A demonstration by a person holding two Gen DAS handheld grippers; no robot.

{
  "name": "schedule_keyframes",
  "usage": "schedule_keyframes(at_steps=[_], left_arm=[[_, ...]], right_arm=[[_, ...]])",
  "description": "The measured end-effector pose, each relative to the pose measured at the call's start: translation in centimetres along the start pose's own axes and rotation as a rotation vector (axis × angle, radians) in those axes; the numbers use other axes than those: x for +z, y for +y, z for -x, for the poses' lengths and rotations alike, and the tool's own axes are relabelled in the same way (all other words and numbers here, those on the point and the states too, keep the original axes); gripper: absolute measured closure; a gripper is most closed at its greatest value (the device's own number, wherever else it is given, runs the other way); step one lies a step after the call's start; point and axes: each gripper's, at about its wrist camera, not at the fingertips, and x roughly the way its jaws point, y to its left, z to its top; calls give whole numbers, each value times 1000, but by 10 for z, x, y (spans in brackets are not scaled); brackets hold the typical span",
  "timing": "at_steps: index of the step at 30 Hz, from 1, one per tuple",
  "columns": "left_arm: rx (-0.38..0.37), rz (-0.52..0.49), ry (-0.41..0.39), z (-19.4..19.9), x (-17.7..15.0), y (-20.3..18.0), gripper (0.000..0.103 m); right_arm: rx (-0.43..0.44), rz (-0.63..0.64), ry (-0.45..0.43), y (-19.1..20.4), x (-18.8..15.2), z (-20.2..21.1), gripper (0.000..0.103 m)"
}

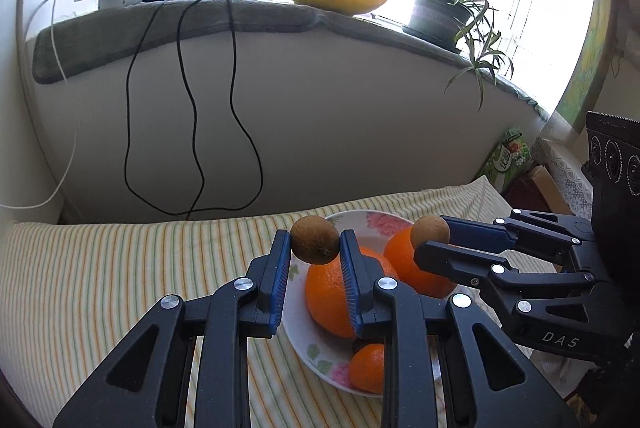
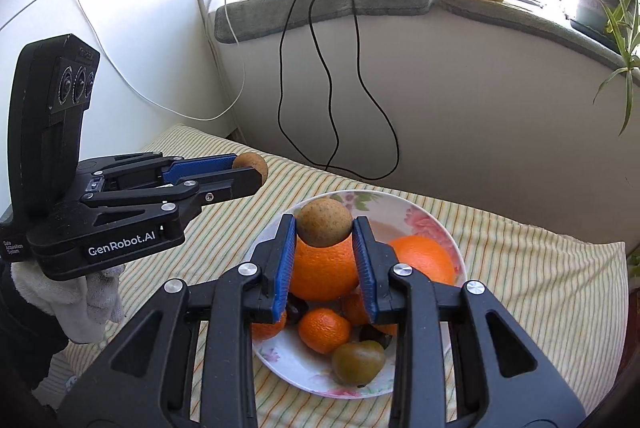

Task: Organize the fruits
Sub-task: 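Carry both brown kiwis over the plate and open both grippers onto it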

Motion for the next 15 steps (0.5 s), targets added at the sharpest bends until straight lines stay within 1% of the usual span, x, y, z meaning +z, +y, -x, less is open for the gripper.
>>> schedule_keyframes(at_steps=[4, 9, 15], left_arm=[[-13, -3, 16, -11, 5, -7, 80], [-22, -3, 38, -26, 10, -12, 80], [-25, -6, 54, -35, 13, -13, 80]], right_arm=[[-11, -11, 2, -15, 1, -2, 73], [-1, -40, 13, -32, 2, -10, 73], [-7, -41, 26, -40, 4, -23, 73]])
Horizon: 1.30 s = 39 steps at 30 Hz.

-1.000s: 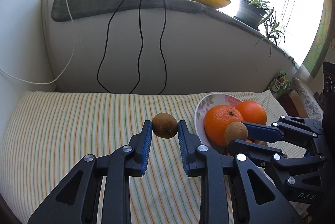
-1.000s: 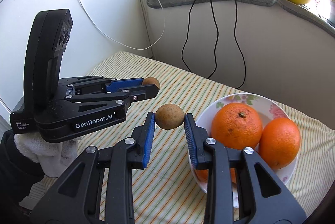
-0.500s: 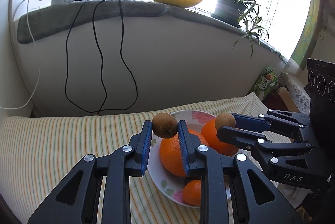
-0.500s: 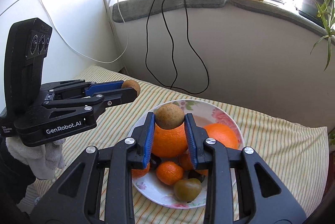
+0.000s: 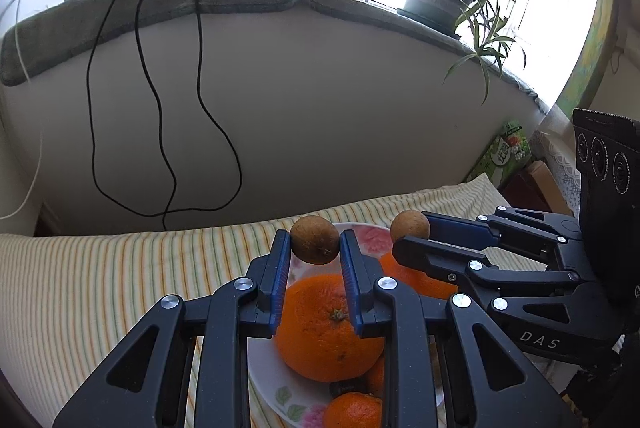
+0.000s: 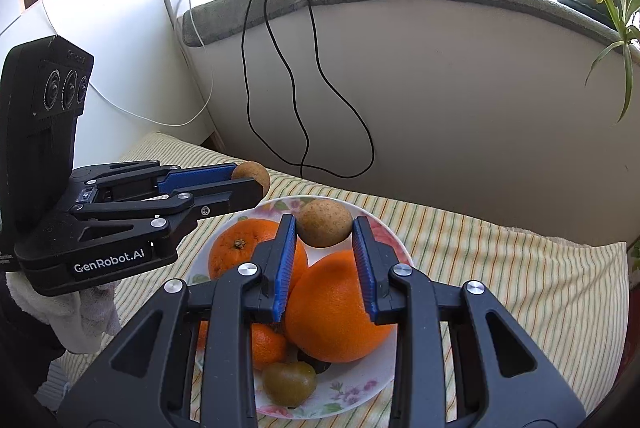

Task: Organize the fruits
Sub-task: 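Carry both brown kiwis over the plate and open both grippers onto it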

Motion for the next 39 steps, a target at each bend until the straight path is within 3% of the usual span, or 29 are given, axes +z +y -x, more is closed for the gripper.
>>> schedule_keyframes(at_steps=[21, 25, 30, 34, 39], left_arm=[[-5, -3, 15, -5, 2, -4, 79], [-2, -5, 17, -5, 1, -6, 78], [0, -4, 15, -4, 1, -7, 69], [2, -6, 13, -3, 1, -7, 69], [9, -8, 9, -1, 0, -8, 68]], right_arm=[[11, 23, 7, 1, -2, -8, 73], [7, 21, -1, 1, -3, -6, 59], [6, 19, -8, -1, -4, -2, 57], [-2, 20, -14, -1, -4, 0, 46], [-8, 21, -17, -2, -6, 3, 41]])
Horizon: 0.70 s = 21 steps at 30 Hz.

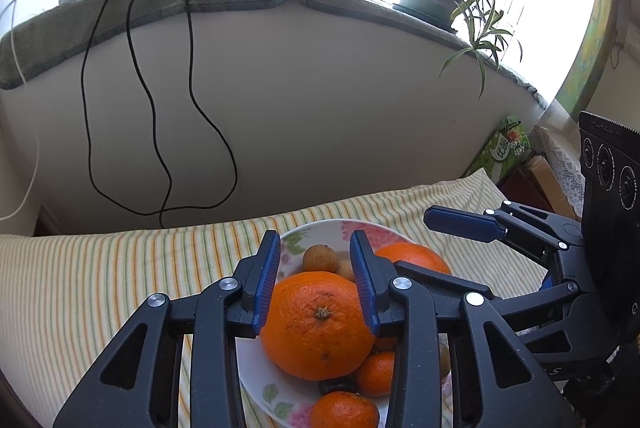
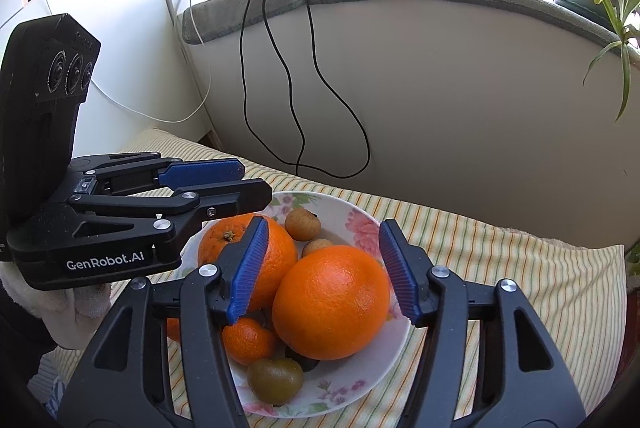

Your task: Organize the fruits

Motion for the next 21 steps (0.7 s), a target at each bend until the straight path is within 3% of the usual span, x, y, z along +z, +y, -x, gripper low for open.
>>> schedule_keyframes(at_steps=[1, 3, 7, 9, 21], left_arm=[[0, -1, -1, 1, 0, 0, 67], [7, 0, -8, 4, 1, 0, 53], [18, 8, -21, 10, 2, 1, 44], [25, 4, -26, 12, 2, 0, 36], [42, -10, -41, 26, -2, -9, 29]], right_arm=[[-1, 2, 0, 0, 0, 0, 39], [3, 6, 1, 1, 0, 1, 34], [-13, 16, -11, 4, -2, 4, 17], [-6, 15, -11, 5, -3, 6, 14], [-21, 28, -5, 15, -8, 12, 6]])
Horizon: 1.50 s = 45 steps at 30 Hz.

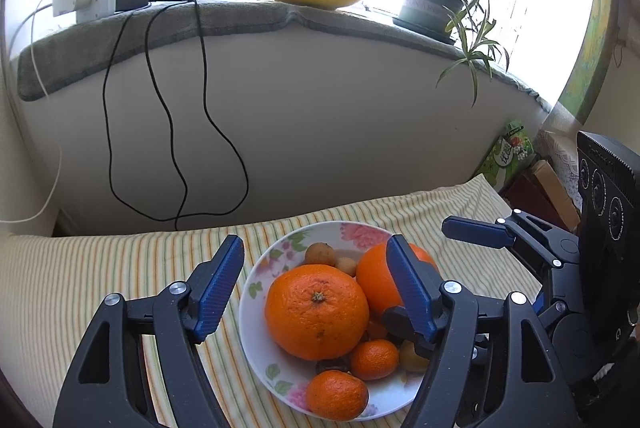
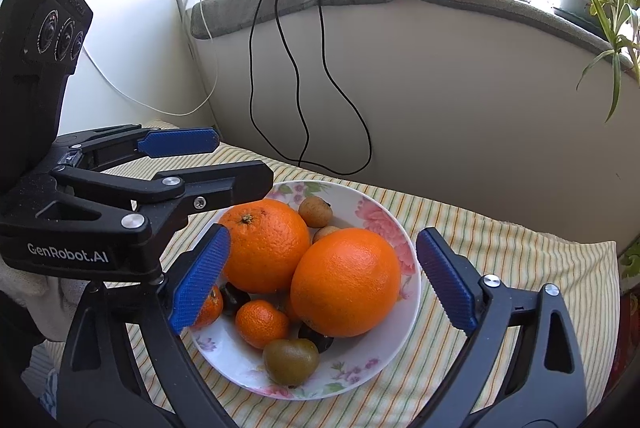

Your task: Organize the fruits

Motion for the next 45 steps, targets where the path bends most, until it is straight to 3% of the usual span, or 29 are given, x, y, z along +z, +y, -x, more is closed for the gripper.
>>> schedule_keyframes(at_steps=[25, 28, 31, 45], left_arm=[[14, -13, -84, 66, -25, -17, 29], [24, -17, -98, 76, -32, -19, 23], [44, -27, -115, 87, -38, -22, 23], [113, 4, -125, 118, -71, -17, 22]], right_arm=[[-12, -53, -65, 13, -23, 49, 5], [-30, -52, -80, 16, -27, 59, 4], [-43, -51, -100, 20, -34, 70, 0], [-72, -71, -117, 30, -61, 102, 0]])
